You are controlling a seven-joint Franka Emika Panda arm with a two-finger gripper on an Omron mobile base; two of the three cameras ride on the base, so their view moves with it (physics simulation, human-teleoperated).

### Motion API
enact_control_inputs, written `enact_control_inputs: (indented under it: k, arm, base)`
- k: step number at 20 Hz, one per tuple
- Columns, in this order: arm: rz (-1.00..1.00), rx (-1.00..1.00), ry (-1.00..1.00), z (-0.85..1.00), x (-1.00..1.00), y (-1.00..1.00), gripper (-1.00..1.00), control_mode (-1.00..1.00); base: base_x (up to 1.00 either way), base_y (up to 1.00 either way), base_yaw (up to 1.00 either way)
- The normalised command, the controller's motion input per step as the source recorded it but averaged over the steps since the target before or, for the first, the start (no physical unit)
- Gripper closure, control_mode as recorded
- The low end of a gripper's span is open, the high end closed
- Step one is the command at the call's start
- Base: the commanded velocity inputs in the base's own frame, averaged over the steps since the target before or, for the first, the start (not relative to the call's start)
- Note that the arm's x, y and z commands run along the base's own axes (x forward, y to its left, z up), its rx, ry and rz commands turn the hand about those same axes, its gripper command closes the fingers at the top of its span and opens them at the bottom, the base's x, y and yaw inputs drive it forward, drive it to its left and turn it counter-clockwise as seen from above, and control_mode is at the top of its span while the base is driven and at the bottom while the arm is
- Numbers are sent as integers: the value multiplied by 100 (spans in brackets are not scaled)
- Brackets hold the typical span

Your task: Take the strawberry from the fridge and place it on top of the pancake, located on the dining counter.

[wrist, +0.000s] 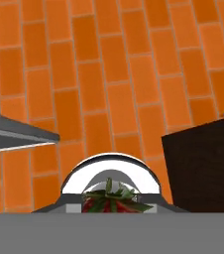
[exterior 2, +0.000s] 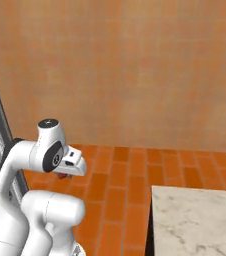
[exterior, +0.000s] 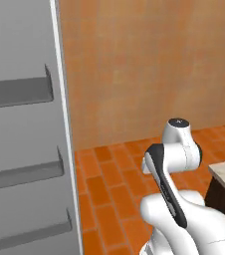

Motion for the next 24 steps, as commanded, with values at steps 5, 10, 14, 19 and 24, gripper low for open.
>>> enact_control_inputs:
  k: [5, 10, 14, 19, 24]
  arm:
    - [0, 0, 0, 0, 0, 0, 100, 100]
    - [0, 0, 0, 0, 0, 0, 100, 100]
    - [0, 0, 0, 0, 0, 0, 100, 100]
    - [0, 0, 0, 0, 0, 0, 100, 100]
    - [0, 0, 0, 0, 0, 0, 100, 100]
  base:
    - [100, -29, 0]
    - [100, -56, 3]
    - [100, -27, -3]
    - [100, -38, -18]
    - [65, -40, -65]
